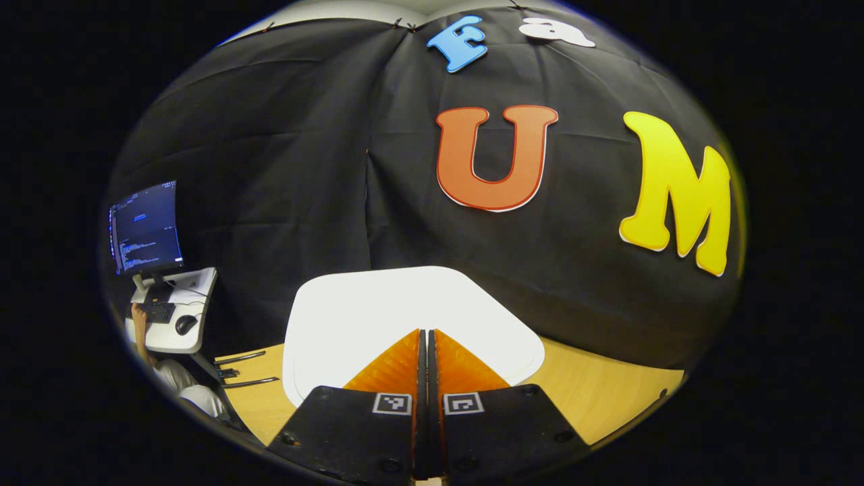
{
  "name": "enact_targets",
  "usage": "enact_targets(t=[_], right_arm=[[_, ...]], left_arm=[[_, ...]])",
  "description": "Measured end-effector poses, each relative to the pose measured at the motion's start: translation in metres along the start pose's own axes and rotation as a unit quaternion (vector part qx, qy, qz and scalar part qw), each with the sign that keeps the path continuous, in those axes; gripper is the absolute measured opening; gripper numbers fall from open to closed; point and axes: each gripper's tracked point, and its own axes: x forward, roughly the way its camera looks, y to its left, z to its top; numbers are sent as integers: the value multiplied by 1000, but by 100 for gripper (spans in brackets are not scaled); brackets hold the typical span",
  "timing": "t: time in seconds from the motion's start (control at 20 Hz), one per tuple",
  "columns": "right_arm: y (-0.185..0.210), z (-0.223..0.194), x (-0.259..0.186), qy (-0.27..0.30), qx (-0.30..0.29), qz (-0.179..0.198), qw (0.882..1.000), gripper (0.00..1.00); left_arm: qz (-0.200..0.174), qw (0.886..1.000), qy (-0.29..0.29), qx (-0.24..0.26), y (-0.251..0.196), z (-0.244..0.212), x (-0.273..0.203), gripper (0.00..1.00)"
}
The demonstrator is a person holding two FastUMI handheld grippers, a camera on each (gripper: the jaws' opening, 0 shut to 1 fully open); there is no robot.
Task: Press the lid of the desktop garbage bin to open it, pick up the crumpled paper on the desktop and throw it into the bin, then pick up the pop can on the desktop and drop it into the bin, and finally close the garbage bin lid.
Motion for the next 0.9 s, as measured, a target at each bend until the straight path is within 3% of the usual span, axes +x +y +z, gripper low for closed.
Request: enact_targets(t=[0.45, 0.6, 0.7, 0.75, 0.9], right_arm=[[-1, 5, 0, -8, 9, -6, 1000, 94], [1, 5, -5, -10, 9, -5, 1000, 95], [1, 6, -9, -13, 13, -8, 1000, 94], [1, 6, -11, -14, 17, -10, 1000, 94], [-5, 9, -16, -20, 27, -20, 999, 93]], left_arm=[[-24, 999, -24, 24, 1, 14, -7, 3], [-36, 996, -74, 45, -4, 46, -25, 4], [-54, 991, -106, 56, -12, 67, -35, 10], [-62, 990, -113, 59, -13, 73, -36, 20], [-77, 986, -130, 69, -12, 91, -40, 35]])
